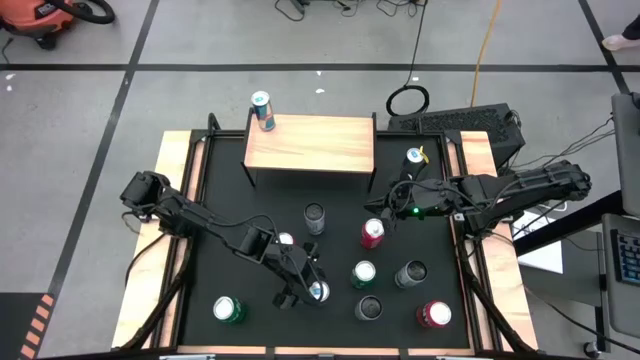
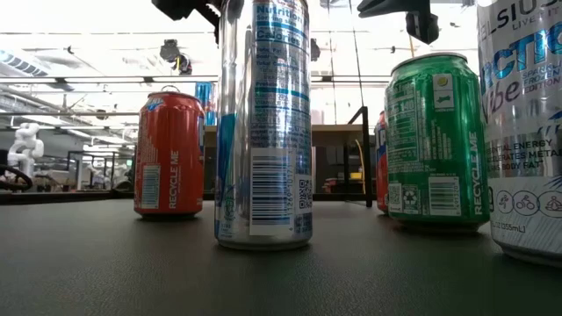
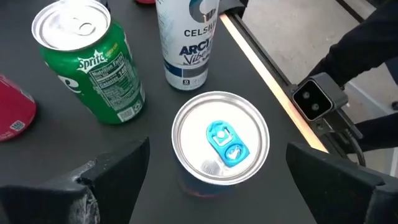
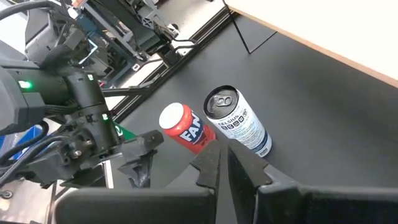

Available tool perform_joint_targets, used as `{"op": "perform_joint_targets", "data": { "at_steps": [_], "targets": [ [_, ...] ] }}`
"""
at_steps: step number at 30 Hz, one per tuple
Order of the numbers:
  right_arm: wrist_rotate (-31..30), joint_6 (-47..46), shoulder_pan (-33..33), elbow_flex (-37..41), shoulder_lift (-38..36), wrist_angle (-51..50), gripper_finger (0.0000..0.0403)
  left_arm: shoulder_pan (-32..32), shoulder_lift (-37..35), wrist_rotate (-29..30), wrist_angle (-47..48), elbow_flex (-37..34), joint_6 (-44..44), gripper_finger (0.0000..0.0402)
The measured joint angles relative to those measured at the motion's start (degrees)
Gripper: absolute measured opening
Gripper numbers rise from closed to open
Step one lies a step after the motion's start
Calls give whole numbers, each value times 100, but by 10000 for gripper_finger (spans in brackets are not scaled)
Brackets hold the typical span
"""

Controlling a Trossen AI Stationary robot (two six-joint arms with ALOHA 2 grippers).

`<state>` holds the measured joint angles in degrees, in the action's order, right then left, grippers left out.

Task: Place canned beverage on shelf
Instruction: Put the bottom blue soda can on the shelf

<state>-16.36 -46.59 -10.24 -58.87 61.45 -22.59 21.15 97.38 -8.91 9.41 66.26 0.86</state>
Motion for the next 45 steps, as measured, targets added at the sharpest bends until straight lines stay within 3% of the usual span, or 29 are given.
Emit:
{"op": "perform_joint_targets", "data": {
  "at_steps": [19,36,45],
  "targets": [
    [-22,98,0,0,0,7,13,31,243,261,-472,-4,-201,377],
    [-31,188,0,0,0,7,13,63,317,321,-592,-2,-155,257],
    [-31,188,2,0,0,7,13,63,317,295,-590,-2,-156,246]
  ]
}}
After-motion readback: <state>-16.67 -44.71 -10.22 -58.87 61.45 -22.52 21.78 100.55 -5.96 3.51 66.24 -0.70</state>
